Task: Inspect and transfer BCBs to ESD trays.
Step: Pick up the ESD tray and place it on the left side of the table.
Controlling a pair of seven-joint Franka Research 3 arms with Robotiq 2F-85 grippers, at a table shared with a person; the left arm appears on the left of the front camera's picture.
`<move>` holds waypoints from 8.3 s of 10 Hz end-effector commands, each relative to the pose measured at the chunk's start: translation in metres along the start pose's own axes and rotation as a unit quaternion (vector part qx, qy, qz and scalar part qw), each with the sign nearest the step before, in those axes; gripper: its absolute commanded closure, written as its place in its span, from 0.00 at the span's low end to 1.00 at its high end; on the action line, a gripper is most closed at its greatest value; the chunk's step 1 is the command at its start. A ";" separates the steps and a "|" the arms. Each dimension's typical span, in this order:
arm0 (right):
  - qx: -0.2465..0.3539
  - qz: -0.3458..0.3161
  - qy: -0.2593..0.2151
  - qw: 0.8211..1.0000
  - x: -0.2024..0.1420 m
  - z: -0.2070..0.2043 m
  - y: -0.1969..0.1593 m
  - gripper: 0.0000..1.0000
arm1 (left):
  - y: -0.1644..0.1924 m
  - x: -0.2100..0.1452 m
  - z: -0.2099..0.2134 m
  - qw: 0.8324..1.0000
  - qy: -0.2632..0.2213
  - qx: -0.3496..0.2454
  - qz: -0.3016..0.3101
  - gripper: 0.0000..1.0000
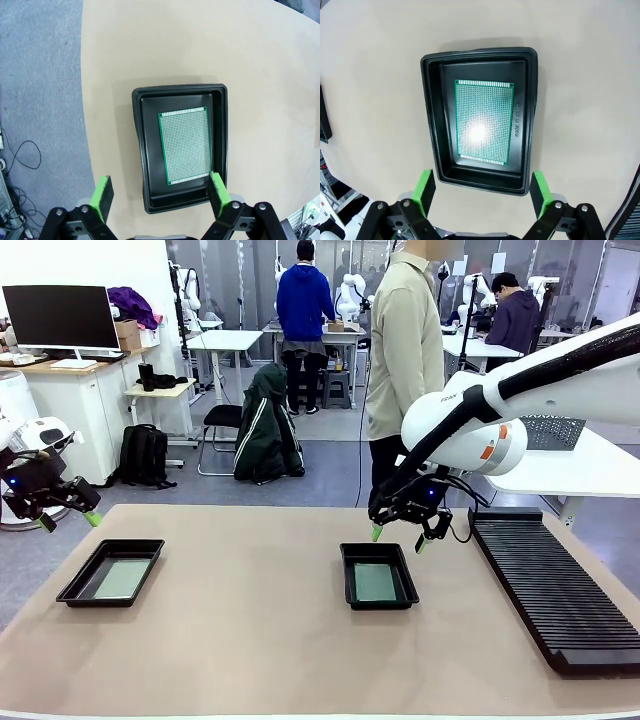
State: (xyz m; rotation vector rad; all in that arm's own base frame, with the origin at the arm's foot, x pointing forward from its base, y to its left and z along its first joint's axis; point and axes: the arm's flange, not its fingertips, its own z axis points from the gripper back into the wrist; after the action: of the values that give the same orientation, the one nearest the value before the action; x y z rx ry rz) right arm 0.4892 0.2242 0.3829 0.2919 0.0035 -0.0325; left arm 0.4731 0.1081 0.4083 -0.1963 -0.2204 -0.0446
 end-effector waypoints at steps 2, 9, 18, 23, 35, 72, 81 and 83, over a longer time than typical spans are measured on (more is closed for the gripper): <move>0.007 0.001 -0.007 1.000 0.000 -0.002 -0.001 0.00 | 0.000 -0.001 0.000 1.000 -0.004 -0.001 0.004 0.00; 0.056 0.002 -0.004 0.998 -0.020 0.024 -0.044 0.00 | -0.045 -0.009 0.019 0.999 0.011 -0.034 -0.005 0.00; 0.164 0.044 -0.031 0.985 -0.042 0.057 -0.170 0.00 | -0.248 -0.023 0.036 1.000 0.024 -0.018 -0.010 0.00; 0.208 0.055 -0.045 0.976 -0.054 0.057 -0.210 0.00 | -0.352 -0.015 0.009 0.999 0.030 0.028 0.007 0.00; 0.249 0.053 -0.063 0.965 -0.063 0.065 -0.247 0.00 | -0.495 0.008 -0.081 0.997 0.030 0.066 0.013 0.00; 0.249 0.053 -0.063 0.965 -0.063 0.065 -0.247 0.00 | -0.510 0.028 -0.205 0.996 0.063 0.062 -0.005 1.00; 0.249 0.053 -0.063 0.965 -0.063 0.065 -0.247 0.00 | -0.514 0.026 -0.204 0.996 0.062 0.068 0.005 0.97; 0.249 0.053 -0.063 0.965 -0.063 0.065 -0.247 0.00 | -0.500 0.022 -0.188 0.996 0.062 0.068 0.010 0.97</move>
State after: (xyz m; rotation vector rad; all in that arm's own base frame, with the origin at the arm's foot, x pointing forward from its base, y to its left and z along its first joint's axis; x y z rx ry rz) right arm 0.4177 -0.0300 0.3747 0.7990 -0.1452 0.0725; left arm 0.5085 -0.4346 0.3214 -0.0594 -0.1038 -0.0290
